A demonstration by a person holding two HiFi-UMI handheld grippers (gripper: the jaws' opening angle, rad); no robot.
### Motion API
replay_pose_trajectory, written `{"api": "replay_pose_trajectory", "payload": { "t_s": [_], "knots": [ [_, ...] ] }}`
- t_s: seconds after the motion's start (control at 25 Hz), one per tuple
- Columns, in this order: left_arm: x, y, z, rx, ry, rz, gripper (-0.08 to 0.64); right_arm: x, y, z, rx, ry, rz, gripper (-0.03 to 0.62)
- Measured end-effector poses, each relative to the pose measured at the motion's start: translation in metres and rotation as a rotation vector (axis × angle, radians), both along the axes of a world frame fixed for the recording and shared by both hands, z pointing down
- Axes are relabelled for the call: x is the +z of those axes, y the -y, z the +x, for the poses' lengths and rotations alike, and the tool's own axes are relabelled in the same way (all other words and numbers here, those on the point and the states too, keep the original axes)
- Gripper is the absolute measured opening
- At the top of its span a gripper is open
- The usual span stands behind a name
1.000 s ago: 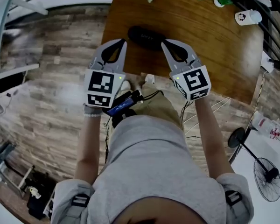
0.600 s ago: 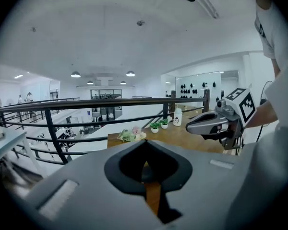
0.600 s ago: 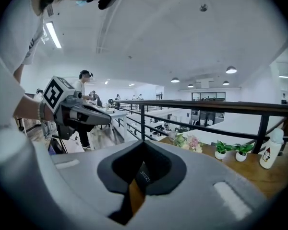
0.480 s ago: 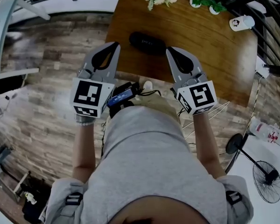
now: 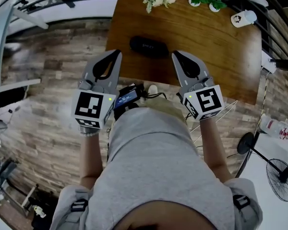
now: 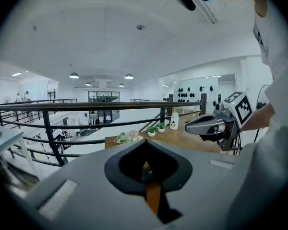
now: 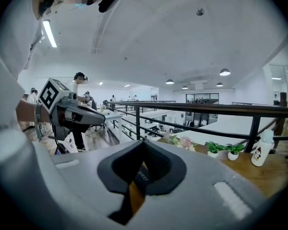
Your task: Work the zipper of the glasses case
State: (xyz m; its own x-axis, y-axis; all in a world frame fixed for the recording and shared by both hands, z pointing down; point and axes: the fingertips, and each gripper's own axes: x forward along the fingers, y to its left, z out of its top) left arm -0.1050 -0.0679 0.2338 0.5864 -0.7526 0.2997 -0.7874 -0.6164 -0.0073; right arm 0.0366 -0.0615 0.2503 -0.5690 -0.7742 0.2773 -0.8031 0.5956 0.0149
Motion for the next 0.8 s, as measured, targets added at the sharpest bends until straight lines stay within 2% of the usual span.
{"api": "replay_pose_trajectory", "payload": {
  "t_s": [0.16, 0.8],
  "knots": [
    [-0.0014, 0.0009, 0.0041, 0.011, -0.009, 0.011, 0.018, 0.0010, 0.0032, 0.0041, 0.026, 0.001, -0.004, 0.002],
    [0.0006, 0.0028, 0.0069, 0.019, -0.009, 0.004, 0.018, -0.0032, 0.0042, -0.0033, 0.029, 0.021, 0.003, 0.002]
  ]
}}
